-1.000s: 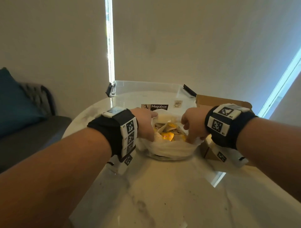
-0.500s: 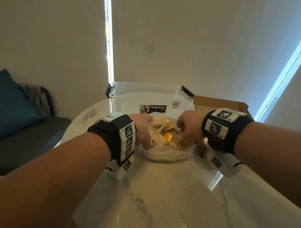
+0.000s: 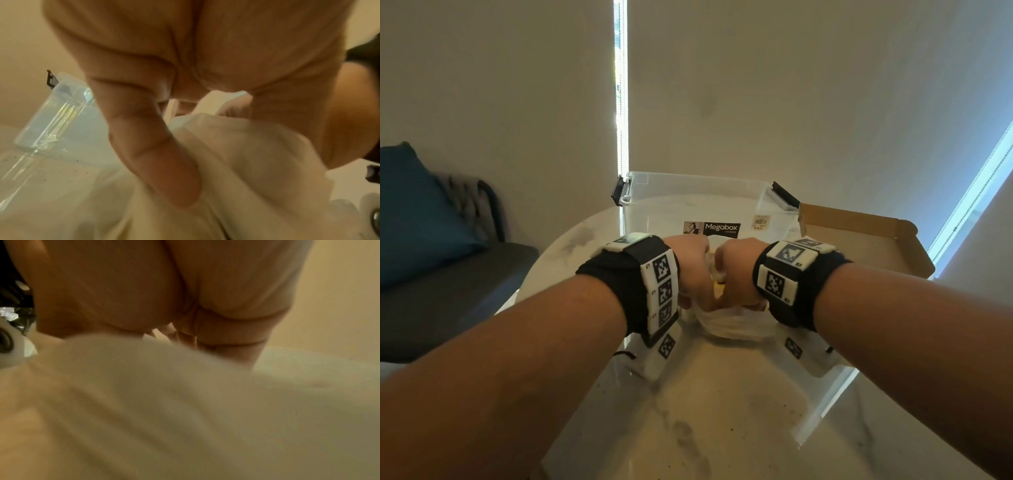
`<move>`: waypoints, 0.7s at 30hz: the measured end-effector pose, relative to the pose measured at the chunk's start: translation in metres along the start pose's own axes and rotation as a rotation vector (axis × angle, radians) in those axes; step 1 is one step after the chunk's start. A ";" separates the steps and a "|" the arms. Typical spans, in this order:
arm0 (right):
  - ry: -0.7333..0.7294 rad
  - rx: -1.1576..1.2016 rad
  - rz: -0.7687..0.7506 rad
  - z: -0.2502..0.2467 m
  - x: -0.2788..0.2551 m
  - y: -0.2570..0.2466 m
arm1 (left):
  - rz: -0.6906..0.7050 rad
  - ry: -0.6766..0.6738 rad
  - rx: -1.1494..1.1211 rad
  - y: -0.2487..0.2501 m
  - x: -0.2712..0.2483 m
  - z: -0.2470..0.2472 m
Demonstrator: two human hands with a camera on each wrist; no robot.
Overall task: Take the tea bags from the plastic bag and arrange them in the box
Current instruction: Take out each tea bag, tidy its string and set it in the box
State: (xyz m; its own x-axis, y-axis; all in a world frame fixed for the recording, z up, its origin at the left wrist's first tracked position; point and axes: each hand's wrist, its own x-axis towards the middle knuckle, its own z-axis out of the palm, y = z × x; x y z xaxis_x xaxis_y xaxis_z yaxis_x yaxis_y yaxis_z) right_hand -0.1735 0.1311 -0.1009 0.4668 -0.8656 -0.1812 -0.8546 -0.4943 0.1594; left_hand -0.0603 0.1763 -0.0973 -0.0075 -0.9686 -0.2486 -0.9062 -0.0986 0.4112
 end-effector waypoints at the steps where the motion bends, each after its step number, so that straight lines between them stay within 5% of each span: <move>1: -0.005 0.019 0.010 0.002 0.001 0.001 | -0.006 -0.004 0.000 0.001 -0.001 0.000; 6: 0.005 0.150 0.007 0.011 0.002 0.010 | -0.023 -0.022 -0.098 0.001 -0.005 -0.001; 11: -0.026 0.614 0.084 -0.005 -0.015 0.024 | -0.030 -0.022 -0.135 0.002 -0.009 -0.005; 16: 0.072 0.766 0.115 -0.032 -0.027 0.047 | 0.116 0.166 -0.076 0.007 -0.014 -0.020; 19: 0.175 0.837 0.120 -0.050 -0.035 0.059 | 0.163 0.266 -0.608 0.015 -0.012 -0.022; 21: 0.254 0.892 0.114 -0.061 -0.041 0.066 | 0.035 0.193 -1.099 0.023 -0.012 -0.022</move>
State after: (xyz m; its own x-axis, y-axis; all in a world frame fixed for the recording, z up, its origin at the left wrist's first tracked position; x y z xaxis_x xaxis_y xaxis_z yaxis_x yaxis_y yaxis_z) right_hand -0.2354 0.1287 -0.0233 0.3154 -0.9486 0.0239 -0.7079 -0.2520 -0.6598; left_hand -0.0720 0.1804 -0.0659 0.1269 -0.9845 -0.1206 -0.0390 -0.1265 0.9912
